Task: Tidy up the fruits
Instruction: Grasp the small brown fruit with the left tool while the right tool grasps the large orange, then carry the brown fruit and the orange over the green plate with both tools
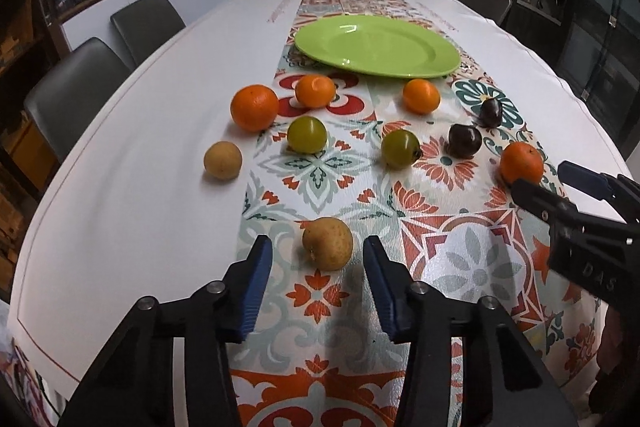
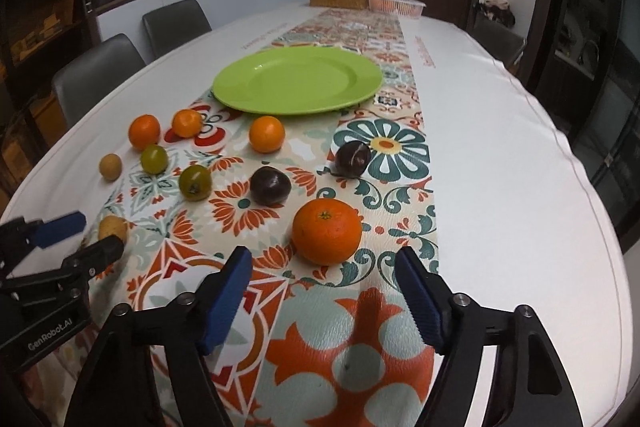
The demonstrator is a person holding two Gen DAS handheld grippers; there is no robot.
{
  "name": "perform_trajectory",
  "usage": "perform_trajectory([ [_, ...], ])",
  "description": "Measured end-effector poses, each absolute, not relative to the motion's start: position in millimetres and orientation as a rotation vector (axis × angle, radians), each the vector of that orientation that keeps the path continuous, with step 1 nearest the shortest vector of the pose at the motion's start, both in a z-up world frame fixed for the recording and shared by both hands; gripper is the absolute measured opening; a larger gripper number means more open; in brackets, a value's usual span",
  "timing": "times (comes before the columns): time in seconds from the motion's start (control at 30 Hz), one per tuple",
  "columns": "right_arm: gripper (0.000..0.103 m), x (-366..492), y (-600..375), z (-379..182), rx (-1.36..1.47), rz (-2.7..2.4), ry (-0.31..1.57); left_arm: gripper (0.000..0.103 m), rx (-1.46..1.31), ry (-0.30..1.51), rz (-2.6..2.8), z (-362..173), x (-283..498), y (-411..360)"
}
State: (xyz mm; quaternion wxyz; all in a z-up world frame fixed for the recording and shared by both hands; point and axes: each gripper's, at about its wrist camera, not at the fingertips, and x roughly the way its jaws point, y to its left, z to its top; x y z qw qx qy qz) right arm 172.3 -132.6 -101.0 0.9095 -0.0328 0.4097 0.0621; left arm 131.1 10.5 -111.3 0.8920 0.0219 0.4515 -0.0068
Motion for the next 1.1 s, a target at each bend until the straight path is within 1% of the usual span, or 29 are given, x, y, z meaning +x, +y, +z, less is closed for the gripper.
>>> perform_trajectory([
  [0.13, 0.065, 180.9, -132.1, -106.0, -0.050, 0.132, 0.866, 0.036, 0.033, 0.959, -0.023, -114.6, 135.5, 11.8],
  [0.17, 0.062, 182.9, -131.8, -106.9, -0.047, 0.136, 0.872, 0.035, 0.031, 0.961, -0.023, -115.0, 136.4, 12.1],
  [0.3, 0.055, 188.3, -128.6, -110.8, -0.039, 0.153, 0.895, 0.028, 0.029, 0.959, -0.030, -114.6, 138.5, 12.9],
  [0.53, 0.043, 192.9, -131.8, -112.5, -0.038, 0.136, 0.898, 0.027, 0.045, 0.941, -0.053, -111.6, 144.4, 10.4],
  [1.1, 0.042, 186.1, -138.9, -104.2, -0.007, 0.166, 0.822, 0.027, 0.074, 0.872, -0.160, -89.5, 152.6, -5.0],
])
